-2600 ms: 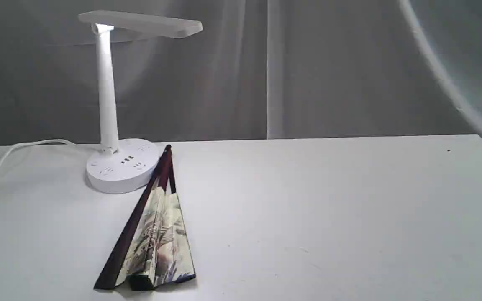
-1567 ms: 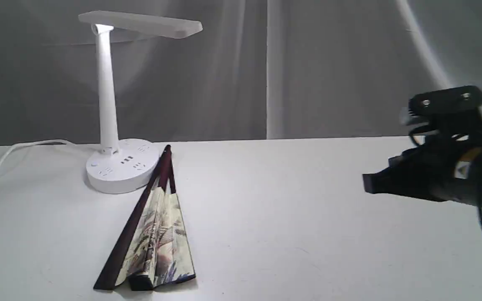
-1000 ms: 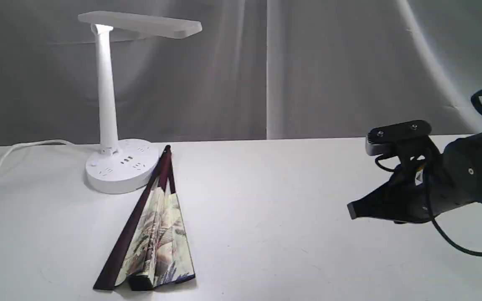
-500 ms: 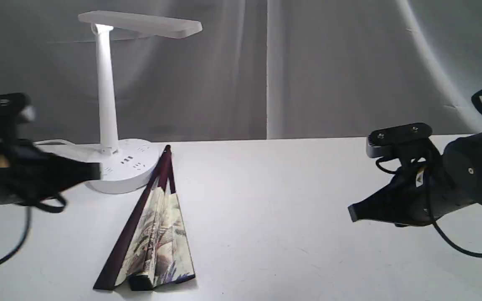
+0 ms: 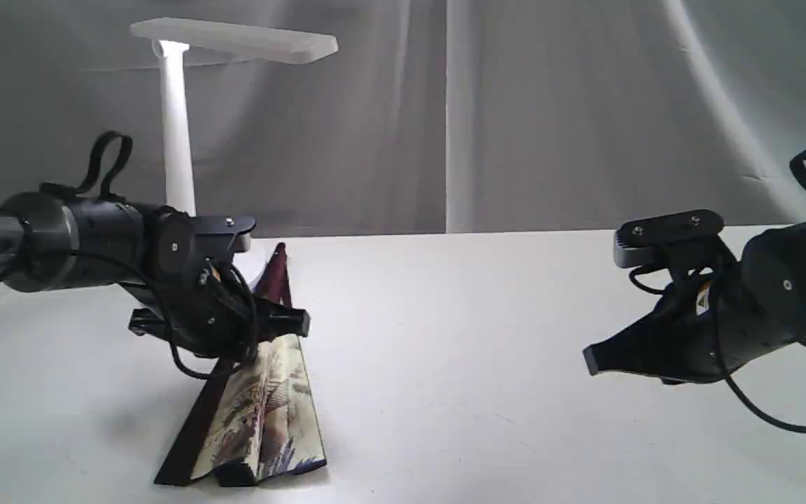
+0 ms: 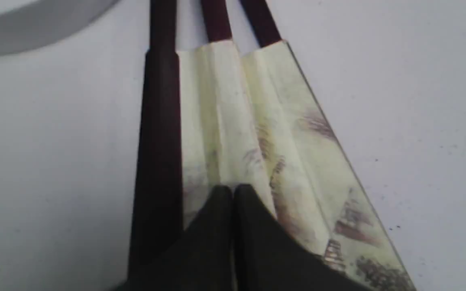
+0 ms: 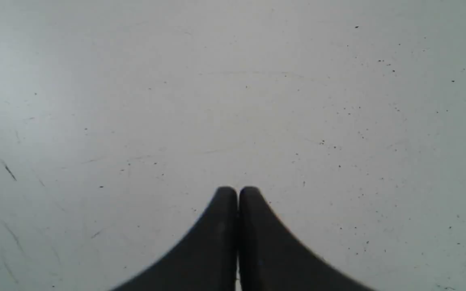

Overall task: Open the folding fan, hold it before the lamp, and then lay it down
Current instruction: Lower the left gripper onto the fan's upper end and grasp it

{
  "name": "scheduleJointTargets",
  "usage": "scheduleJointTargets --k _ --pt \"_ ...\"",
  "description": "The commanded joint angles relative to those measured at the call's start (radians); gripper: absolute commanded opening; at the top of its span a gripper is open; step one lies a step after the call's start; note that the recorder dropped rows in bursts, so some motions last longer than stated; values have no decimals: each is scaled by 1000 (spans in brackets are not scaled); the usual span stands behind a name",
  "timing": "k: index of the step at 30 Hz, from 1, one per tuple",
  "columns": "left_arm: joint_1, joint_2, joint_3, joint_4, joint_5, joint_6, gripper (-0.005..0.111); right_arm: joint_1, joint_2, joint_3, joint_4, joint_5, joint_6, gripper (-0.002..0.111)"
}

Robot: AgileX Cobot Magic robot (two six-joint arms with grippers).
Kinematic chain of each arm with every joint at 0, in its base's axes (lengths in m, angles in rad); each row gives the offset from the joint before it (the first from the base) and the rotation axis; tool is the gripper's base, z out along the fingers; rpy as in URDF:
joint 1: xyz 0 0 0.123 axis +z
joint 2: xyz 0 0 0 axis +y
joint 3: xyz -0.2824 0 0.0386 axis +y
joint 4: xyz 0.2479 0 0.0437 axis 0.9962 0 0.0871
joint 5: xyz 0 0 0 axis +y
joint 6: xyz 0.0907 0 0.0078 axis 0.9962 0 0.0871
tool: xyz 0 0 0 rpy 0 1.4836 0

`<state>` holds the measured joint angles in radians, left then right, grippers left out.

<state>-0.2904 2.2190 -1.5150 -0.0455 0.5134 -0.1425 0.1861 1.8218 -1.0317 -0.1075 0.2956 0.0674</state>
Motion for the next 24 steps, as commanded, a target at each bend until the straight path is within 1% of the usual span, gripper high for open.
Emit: scheduleJointTargets --k 1,4,9,11,13,16,24 --pt "-5 9 -15 -11 6 23 4 5 -10 -6 7 1 -11 0" --pt "-5 7 -15 -11 6 23 16 5 -10 -6 7 -3 -11 0" --pt "-5 7 -15 -27 10 15 41 5 -10 -6 19 -3 -11 0" --pt "-5 7 -15 -39 19 10 48 5 -10 -6 22 -3 -11 0" --pt "-5 7 -15 -74 26 10 52 5 -10 -6 22 -3 -15 0" --pt "-5 7 -15 -110 27 14 52 5 -10 -6 22 -5 -18 0" --pt "-5 -32 -15 -100 27 14 52 5 -10 -6 22 -7 -18 0"
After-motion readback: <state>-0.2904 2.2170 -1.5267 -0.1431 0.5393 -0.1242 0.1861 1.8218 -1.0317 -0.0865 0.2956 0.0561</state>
